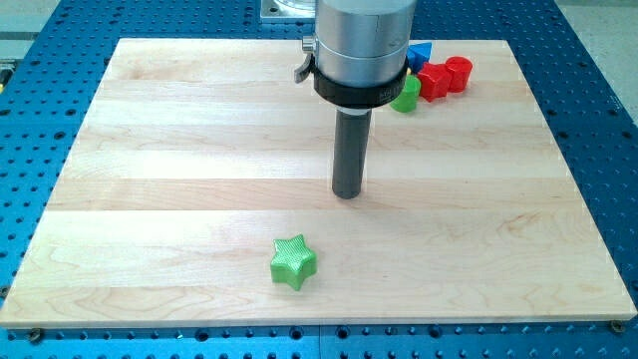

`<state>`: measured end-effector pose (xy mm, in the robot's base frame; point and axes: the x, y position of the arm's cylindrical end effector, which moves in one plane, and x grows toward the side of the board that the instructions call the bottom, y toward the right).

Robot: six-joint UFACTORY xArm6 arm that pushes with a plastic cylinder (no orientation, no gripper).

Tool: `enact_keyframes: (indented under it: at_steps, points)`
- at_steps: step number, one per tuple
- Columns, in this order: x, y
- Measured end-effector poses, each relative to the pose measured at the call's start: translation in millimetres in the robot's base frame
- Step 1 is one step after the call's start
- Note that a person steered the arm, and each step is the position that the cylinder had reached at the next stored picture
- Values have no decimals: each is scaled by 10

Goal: Keep the red star parallel left of the green star

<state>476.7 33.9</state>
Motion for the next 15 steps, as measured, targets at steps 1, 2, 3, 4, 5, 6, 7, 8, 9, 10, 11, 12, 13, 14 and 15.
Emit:
enact_keyframes:
  at_steps: [1,2,3,4,5,6,7,8,9,10,11,12,13,14,15]
  points:
    - [32,0]
    - [63,0]
    - [63,-7]
    - [63,-13]
    - [63,-13]
    - [79,-13]
    - [79,-13]
    - [-101,225]
    - [-703,1210]
    - [-1310,1897]
    - [-1870,2477]
    - [-2041,2399]
    - [-1985,1970]
    - [-1894,1736]
    - [-1788,1551]
